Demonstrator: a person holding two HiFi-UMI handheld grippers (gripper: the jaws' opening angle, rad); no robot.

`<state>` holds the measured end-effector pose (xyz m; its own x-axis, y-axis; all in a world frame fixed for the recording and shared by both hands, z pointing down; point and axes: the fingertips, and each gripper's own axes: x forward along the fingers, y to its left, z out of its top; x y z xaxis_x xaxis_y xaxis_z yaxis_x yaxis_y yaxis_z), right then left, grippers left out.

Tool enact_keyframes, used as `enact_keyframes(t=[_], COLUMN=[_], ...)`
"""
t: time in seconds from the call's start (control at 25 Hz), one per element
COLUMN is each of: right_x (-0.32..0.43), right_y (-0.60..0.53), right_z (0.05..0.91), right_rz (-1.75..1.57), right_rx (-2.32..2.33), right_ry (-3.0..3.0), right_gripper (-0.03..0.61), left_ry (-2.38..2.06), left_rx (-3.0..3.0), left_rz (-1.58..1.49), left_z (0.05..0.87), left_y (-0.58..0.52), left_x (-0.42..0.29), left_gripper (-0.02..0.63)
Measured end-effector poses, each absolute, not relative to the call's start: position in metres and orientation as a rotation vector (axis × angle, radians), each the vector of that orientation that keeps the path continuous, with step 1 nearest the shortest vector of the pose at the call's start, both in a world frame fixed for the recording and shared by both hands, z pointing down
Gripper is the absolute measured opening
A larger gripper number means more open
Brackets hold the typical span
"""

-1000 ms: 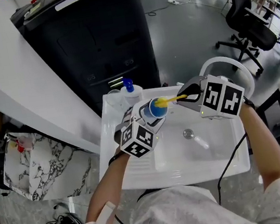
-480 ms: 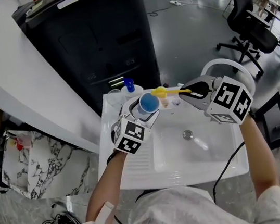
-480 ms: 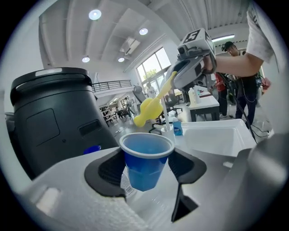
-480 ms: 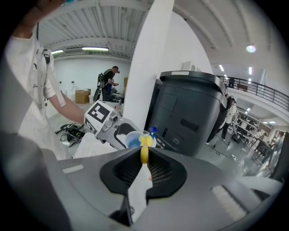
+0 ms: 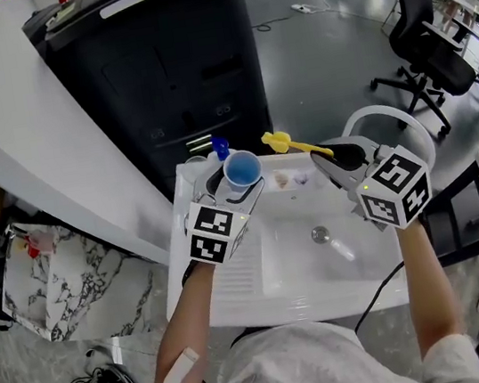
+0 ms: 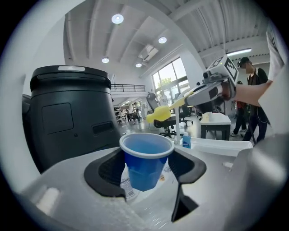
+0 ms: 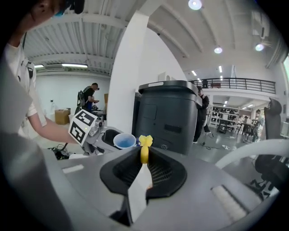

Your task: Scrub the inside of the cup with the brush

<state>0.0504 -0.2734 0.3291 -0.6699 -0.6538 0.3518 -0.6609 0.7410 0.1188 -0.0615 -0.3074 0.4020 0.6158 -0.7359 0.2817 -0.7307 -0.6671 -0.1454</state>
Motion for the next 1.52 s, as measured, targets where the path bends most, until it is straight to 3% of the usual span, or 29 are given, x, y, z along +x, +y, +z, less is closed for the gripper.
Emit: enact_keyframes(t=[0.48, 1.52], right_x=[0.075, 0.086], right_y=[-0.276, -0.271], right_z=[0.333, 0.337], right_rz=[0.117, 0.121], right_rx=[1.393, 1.529], right_ry=[-2.617, -2.612], right_gripper=[0.034, 0.034], left_ry=[1.459, 1.508], left_rx=[-2.853, -2.861], left_rz=[-0.355, -0.333], left_z=[0.383, 0.39], left_y=[-0.309, -0.307], left_x=[-0.082, -0.082], left_gripper=[0.303, 0.304])
